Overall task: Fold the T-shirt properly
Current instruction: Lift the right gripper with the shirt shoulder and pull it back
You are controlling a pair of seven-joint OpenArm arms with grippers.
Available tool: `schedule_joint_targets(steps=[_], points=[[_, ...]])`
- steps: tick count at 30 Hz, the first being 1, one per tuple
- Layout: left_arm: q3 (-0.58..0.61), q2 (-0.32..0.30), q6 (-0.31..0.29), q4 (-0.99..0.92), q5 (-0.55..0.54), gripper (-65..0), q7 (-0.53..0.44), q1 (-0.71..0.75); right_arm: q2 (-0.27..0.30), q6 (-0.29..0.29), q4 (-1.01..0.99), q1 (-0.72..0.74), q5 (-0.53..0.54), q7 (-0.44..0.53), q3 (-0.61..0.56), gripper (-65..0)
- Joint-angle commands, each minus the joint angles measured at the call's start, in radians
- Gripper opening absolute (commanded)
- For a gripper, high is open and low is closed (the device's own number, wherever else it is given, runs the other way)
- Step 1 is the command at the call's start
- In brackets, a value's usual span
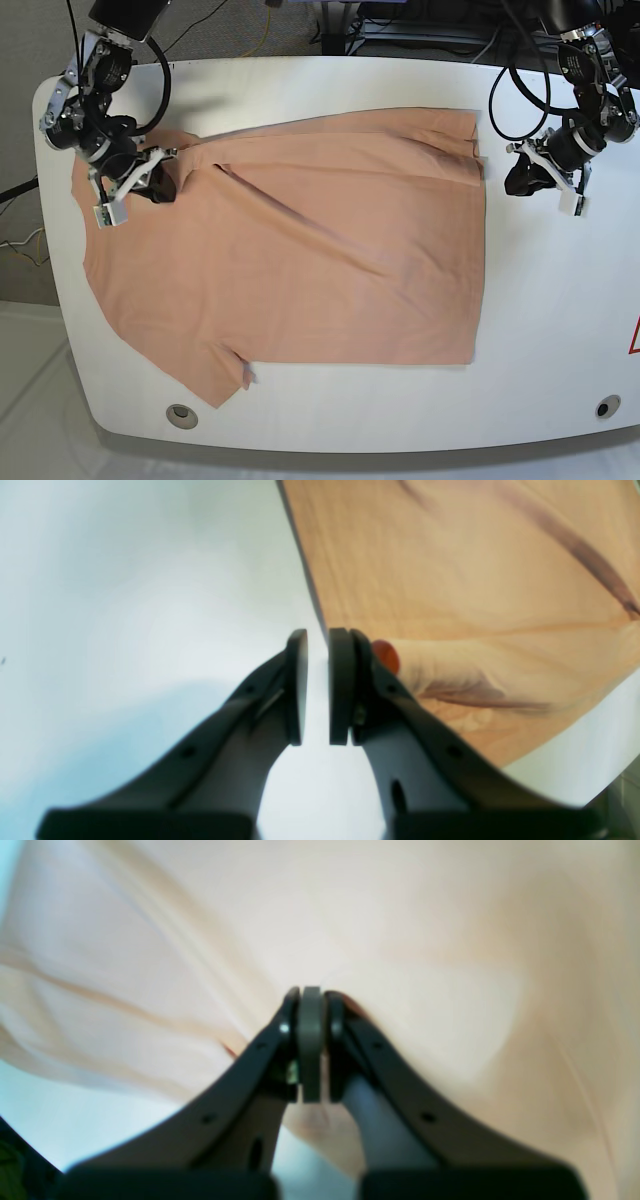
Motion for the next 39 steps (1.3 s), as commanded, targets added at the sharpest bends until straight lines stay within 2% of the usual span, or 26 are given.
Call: schedule_joint_targets(steps=[1, 3, 5, 9, 17, 25, 27, 35, 39], points=[[-0.017, -0.014, -0.002, 0.014, -0.011, -59.5, -0.017, -0.010, 0.018, 0.006, 0.013, 0.011, 0.014, 0.018, 0.002, -58.1], [-0.019, -0.016, 0.003, 0.011, -0.012, -59.3, -0.003, -0.016, 0.016, 0.005, -0.009, 0.032, 0.019, 0.031, 0.001, -39.3], [-0.014, -0.016, 0.005, 0.010, -0.011, -59.3, -0.003, -0.018, 0.016, 0.003, -0.014, 0.037, 0.021, 0.034, 0.001, -35.5], [0.023, -0.016, 0.007, 0.011, -0.006, -58.6, -0.011, -0.022, 0.021, 0.001, -0.021, 0.040, 0.025, 0.038, -0.001, -33.2], [0.123, -0.018, 0.008, 0.024, 0.038, -58.4, -0.028, -0.026, 0.054, 0.006, -0.029, 0.057, 0.032, 0.034, -0.011, -35.2], [0.100, -0.025, 0.012, 0.018, 0.033, -58.9, -0.017, -0.040, 0.081, 0.006, 0.040, 0.064, 0.019, 0.043, -0.005, -41.9], [0.072, -0.027, 0.010, 0.010, 0.017, -58.8, 0.007, -0.058, 0.095, 0.006, 0.111, 0.046, -0.001, 0.049, 0.003, -44.1], [0.065, -0.028, 0.008, 0.007, 0.018, -58.5, 0.025, -0.084, 0.110, 0.006, 0.197, -0.019, -0.076, 0.089, -0.012, -46.7], [0.065, -0.024, 0.002, 0.007, 0.022, -58.6, 0.030, -0.088, 0.116, 0.006, 0.211, -0.143, -0.177, 0.158, -0.085, -49.4]])
